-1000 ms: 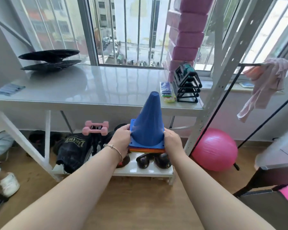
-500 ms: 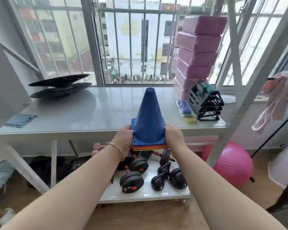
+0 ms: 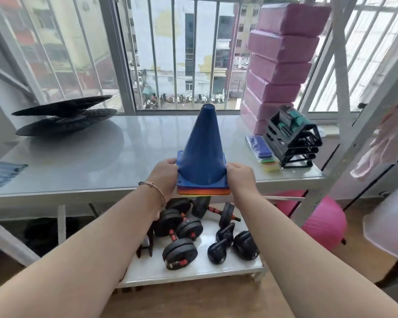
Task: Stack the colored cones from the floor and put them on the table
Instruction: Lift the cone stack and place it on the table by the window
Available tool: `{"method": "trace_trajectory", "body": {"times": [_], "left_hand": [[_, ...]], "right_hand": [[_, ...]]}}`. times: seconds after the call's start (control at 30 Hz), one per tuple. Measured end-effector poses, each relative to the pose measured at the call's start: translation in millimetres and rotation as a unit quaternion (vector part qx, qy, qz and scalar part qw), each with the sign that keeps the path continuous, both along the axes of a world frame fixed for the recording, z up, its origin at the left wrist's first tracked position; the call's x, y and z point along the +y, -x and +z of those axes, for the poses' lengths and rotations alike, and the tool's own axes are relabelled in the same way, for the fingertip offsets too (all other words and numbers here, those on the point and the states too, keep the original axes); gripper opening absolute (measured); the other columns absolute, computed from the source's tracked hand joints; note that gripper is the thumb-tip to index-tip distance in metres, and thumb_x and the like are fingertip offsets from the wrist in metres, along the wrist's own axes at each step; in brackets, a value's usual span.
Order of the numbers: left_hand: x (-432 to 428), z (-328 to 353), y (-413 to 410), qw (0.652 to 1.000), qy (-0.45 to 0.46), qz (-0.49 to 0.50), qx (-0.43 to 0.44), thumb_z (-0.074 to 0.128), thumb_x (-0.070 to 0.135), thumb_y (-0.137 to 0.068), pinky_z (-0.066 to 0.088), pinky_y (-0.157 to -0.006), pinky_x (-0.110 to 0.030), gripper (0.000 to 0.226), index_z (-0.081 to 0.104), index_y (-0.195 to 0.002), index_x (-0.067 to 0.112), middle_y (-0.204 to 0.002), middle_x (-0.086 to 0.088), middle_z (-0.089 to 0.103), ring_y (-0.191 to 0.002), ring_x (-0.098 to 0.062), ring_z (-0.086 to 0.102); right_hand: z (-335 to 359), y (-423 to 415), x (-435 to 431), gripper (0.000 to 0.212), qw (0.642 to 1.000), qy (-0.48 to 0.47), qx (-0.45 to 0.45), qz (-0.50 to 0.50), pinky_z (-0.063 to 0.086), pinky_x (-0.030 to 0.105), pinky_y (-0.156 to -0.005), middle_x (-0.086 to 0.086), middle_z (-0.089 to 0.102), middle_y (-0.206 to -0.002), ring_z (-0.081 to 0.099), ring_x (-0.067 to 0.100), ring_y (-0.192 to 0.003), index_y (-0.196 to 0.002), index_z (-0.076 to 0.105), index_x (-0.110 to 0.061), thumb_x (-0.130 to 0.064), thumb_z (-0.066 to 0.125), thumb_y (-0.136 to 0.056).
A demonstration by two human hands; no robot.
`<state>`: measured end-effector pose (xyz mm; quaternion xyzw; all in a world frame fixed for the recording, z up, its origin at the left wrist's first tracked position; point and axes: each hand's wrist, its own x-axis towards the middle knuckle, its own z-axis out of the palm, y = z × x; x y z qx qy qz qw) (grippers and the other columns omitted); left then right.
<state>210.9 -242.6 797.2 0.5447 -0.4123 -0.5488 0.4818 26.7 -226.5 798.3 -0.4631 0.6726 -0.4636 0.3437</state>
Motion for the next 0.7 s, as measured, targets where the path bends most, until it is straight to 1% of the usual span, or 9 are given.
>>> {"method": "trace_trajectory", "body": {"times": [0.07, 0.17, 0.2, 0.27, 0.3, 0.37, 0.53, 0.6, 0.7], "left_hand": [[-15, -2, 2, 1.0, -0.001, 0.009, -0.024, 0.036, -0.012, -0.083, 0.051, -0.068, -0.031, 0.038, 0.07, -0.084, 0.003, -0.087, -0.017, 0.069, -0.079, -0.033, 0.063], [-36, -8, 7, 0.998, -0.001, 0.016, -0.063, 0.037, -0.012, -0.079, 0.045, -0.07, -0.034, 0.031, 0.067, -0.086, -0.007, -0.08, -0.017, 0.063, -0.076, -0.029, 0.056], [-43, -10, 9, 0.997, -0.003, 0.021, -0.071, 0.038, -0.01, -0.08, 0.046, -0.066, -0.031, 0.032, 0.069, -0.083, -0.003, -0.076, -0.015, 0.064, -0.071, -0.029, 0.056], [-58, -13, 15, 0.997, -0.011, 0.034, -0.074, 0.039, -0.009, -0.082, 0.046, -0.053, -0.024, 0.04, 0.073, -0.074, 0.011, -0.068, -0.009, 0.067, -0.062, -0.025, 0.057], [-66, -14, 19, 0.997, -0.013, 0.038, -0.064, 0.039, -0.009, -0.082, 0.047, -0.054, -0.026, 0.042, 0.073, -0.074, 0.014, -0.07, -0.008, 0.07, -0.065, -0.026, 0.06], [-81, -13, 27, 0.998, -0.016, 0.042, -0.048, 0.039, -0.009, -0.083, 0.051, -0.062, -0.03, 0.043, 0.074, -0.077, 0.014, -0.079, -0.011, 0.073, -0.077, -0.032, 0.065], [-111, -7, 42, 0.997, -0.002, 0.064, -0.04, 0.043, -0.008, -0.085, 0.056, -0.073, -0.036, 0.041, 0.077, -0.071, 0.011, -0.078, -0.012, 0.074, -0.082, -0.034, 0.067], [-122, -6, 45, 0.996, 0.003, 0.076, -0.054, 0.045, -0.002, -0.09, 0.058, -0.077, -0.039, 0.035, 0.076, -0.079, 0.01, -0.088, -0.015, 0.074, -0.089, -0.035, 0.067], [-134, -7, 48, 0.993, -0.002, 0.097, -0.066, 0.047, 0.005, -0.095, 0.057, -0.089, -0.049, 0.028, 0.074, -0.088, 0.012, -0.099, -0.018, 0.073, -0.098, -0.04, 0.067]], "right_hand": [[-2, 2, -11, 0.026, 1.0, 0.008, -0.003, -0.004, 0.038, 0.036, -0.062, 0.005, 0.053, -0.065, 0.044, 0.023, -0.064, -0.065, 0.06, -0.01, -0.018, 0.048, -0.086], [-5, 6, -33, 0.028, 1.0, 0.013, -0.024, 0.006, 0.026, 0.036, -0.058, 0.002, 0.037, -0.057, 0.032, 0.022, -0.061, -0.056, 0.042, -0.017, -0.015, 0.045, -0.084], [-5, 8, -42, 0.029, 1.0, 0.01, -0.02, 0.011, 0.025, 0.036, -0.059, 0.002, 0.034, -0.058, 0.031, 0.021, -0.061, -0.056, 0.038, -0.017, -0.014, 0.043, -0.084], [-6, 14, -61, 0.025, 1.0, -0.001, -0.022, 0.016, 0.027, 0.036, -0.06, 0.005, 0.038, -0.062, 0.033, 0.021, -0.062, -0.06, 0.043, -0.014, -0.015, 0.04, -0.085], [-7, 18, -71, 0.022, 0.999, -0.003, -0.029, 0.018, 0.028, 0.036, -0.06, 0.007, 0.04, -0.065, 0.034, 0.021, -0.063, -0.064, 0.046, -0.011, -0.015, 0.04, -0.085], [-8, 26, -91, 0.02, 0.999, -0.006, -0.039, 0.027, 0.028, 0.035, -0.06, 0.008, 0.04, -0.068, 0.033, 0.021, -0.064, -0.067, 0.047, -0.008, -0.015, 0.04, -0.084], [-12, 42, -132, 0.02, 0.997, -0.012, -0.056, 0.053, 0.025, 0.034, -0.058, 0.006, 0.039, -0.065, 0.031, 0.021, -0.064, -0.064, 0.05, -0.012, -0.015, 0.045, -0.083], [-15, 46, -146, 0.022, 0.996, -0.017, -0.067, 0.061, 0.031, 0.033, -0.059, 0.004, 0.049, -0.067, 0.039, 0.021, -0.064, -0.07, 0.057, -0.003, -0.016, 0.048, -0.085], [-17, 50, -161, 0.016, 0.994, -0.007, -0.089, 0.057, 0.045, 0.03, -0.063, -0.004, 0.067, -0.086, 0.059, 0.018, -0.078, -0.089, 0.067, -0.018, -0.024, 0.052, -0.09]]}}
